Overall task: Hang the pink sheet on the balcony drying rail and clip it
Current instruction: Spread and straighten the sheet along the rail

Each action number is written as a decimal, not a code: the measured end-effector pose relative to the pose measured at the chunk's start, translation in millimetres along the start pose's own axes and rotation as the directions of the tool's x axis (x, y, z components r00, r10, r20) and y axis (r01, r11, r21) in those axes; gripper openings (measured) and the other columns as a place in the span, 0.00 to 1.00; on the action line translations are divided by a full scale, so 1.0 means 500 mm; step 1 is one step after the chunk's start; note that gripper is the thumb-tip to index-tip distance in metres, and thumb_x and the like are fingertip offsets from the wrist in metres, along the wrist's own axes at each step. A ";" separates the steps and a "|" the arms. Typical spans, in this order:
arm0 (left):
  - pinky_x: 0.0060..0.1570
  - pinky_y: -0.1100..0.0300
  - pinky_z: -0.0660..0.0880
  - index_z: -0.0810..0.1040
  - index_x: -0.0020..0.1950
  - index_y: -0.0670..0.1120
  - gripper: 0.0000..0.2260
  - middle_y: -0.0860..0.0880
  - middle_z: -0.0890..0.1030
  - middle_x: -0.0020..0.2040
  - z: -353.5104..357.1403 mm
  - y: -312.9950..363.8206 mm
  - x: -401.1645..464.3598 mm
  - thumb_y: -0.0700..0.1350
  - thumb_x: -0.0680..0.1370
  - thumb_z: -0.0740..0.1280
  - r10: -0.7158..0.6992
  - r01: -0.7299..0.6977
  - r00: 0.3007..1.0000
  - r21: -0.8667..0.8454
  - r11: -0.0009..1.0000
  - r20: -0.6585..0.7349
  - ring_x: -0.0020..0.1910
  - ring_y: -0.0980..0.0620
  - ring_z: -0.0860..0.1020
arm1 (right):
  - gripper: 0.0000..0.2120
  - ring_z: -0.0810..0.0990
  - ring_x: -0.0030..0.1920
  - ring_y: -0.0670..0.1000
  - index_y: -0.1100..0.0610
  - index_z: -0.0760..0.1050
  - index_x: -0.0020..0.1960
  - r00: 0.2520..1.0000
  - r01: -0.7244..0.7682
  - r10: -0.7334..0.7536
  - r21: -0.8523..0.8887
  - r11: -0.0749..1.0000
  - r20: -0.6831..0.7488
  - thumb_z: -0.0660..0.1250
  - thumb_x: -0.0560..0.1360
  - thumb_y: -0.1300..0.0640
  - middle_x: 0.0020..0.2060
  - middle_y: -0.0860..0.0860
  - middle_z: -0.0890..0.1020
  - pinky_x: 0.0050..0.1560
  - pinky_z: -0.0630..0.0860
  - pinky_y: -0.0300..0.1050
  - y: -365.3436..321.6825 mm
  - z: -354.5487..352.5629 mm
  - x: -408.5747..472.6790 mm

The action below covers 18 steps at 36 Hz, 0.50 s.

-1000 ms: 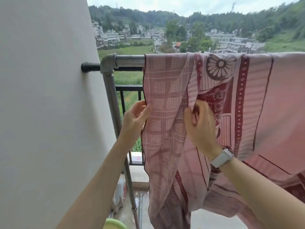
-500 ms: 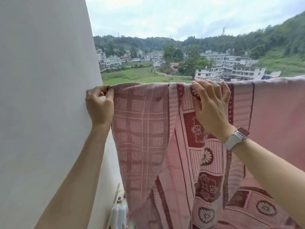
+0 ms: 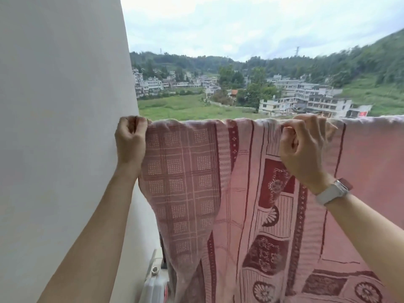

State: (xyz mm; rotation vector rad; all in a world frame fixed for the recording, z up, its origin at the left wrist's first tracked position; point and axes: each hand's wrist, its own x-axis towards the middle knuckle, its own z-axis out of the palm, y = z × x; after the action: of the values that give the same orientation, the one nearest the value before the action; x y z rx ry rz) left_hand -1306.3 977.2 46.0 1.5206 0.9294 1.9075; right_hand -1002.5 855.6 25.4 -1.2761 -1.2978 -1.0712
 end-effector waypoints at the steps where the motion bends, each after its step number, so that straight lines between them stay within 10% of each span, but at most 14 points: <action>1: 0.52 0.49 0.75 0.71 0.40 0.53 0.03 0.42 0.80 0.48 0.002 -0.005 0.006 0.48 0.75 0.63 -0.006 0.006 1.000 0.045 0.999 0.009 0.47 0.46 0.78 | 0.04 0.69 0.48 0.52 0.55 0.69 0.47 1.000 0.027 -0.027 -0.014 1.000 0.004 0.60 0.72 0.60 0.44 0.56 0.77 0.53 0.58 0.47 -0.006 0.002 0.004; 11: 0.65 0.44 0.62 0.66 0.62 0.43 0.16 0.46 0.72 0.63 0.027 0.014 -0.014 0.49 0.77 0.58 0.160 -0.037 0.963 0.482 0.875 -0.215 0.63 0.47 0.70 | 0.16 0.75 0.54 0.54 0.58 0.73 0.60 0.952 0.122 -0.103 -0.050 0.991 0.288 0.56 0.78 0.49 0.54 0.53 0.80 0.60 0.65 0.54 -0.045 0.018 0.022; 18: 0.67 0.35 0.45 0.68 0.66 0.49 0.19 0.45 0.69 0.68 0.116 0.000 -0.136 0.52 0.77 0.55 0.484 -0.646 0.751 0.653 0.396 0.449 0.72 0.42 0.61 | 0.18 0.67 0.67 0.54 0.60 0.66 0.66 0.969 0.138 -0.136 0.005 0.990 0.205 0.53 0.78 0.60 0.63 0.56 0.74 0.70 0.55 0.61 -0.008 -0.011 -0.031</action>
State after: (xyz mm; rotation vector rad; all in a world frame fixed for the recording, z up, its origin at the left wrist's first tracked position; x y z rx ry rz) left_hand -1234.1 936.5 12.1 2.8316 1.3870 1.7594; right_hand -1006.7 848.0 11.1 -1.3469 -1.5574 -1.0632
